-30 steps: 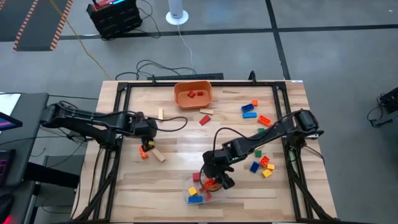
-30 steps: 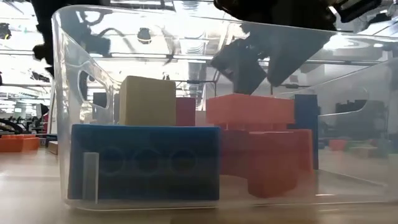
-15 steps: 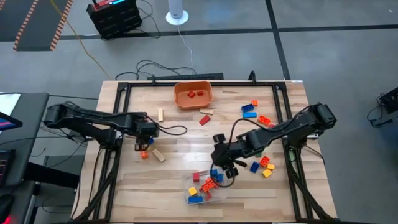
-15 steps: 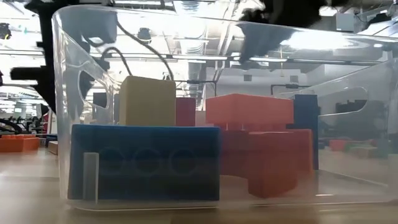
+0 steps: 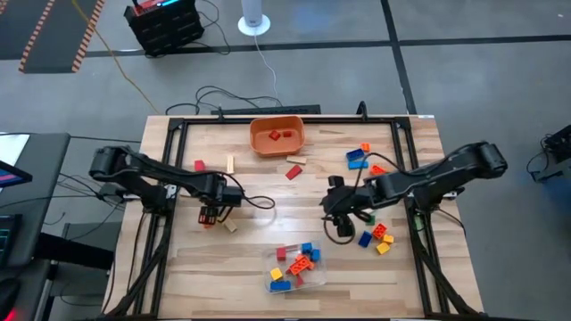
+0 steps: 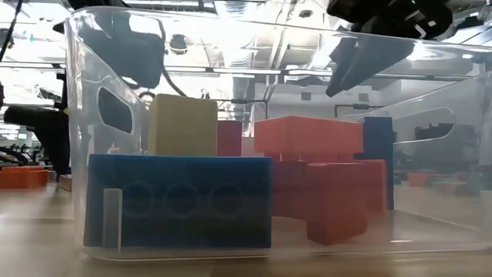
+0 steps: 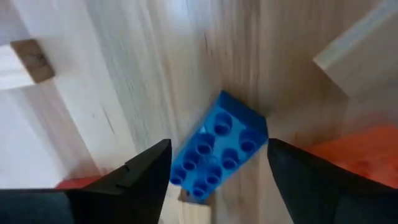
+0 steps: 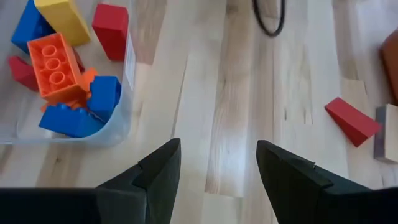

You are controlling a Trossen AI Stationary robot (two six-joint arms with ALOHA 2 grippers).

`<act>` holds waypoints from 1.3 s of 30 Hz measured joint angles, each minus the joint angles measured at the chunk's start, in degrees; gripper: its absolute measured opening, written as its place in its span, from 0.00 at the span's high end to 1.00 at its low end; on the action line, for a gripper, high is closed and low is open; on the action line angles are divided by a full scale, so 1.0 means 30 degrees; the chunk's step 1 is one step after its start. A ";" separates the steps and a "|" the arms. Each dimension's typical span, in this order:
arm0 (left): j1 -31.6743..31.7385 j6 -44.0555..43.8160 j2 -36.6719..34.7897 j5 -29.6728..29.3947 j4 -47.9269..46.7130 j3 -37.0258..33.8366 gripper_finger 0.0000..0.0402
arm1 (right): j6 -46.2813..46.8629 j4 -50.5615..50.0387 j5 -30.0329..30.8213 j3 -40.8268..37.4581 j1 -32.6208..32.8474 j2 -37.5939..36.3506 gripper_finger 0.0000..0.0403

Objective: Sort blocks by size
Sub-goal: Put the large blue game piece into the transparent bin

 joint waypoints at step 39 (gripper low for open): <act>-0.5839 -0.4558 0.0677 0.3963 1.4362 0.6397 0.63 | 0.3840 -0.0786 0.3519 -0.1495 -0.0888 -0.1070 0.41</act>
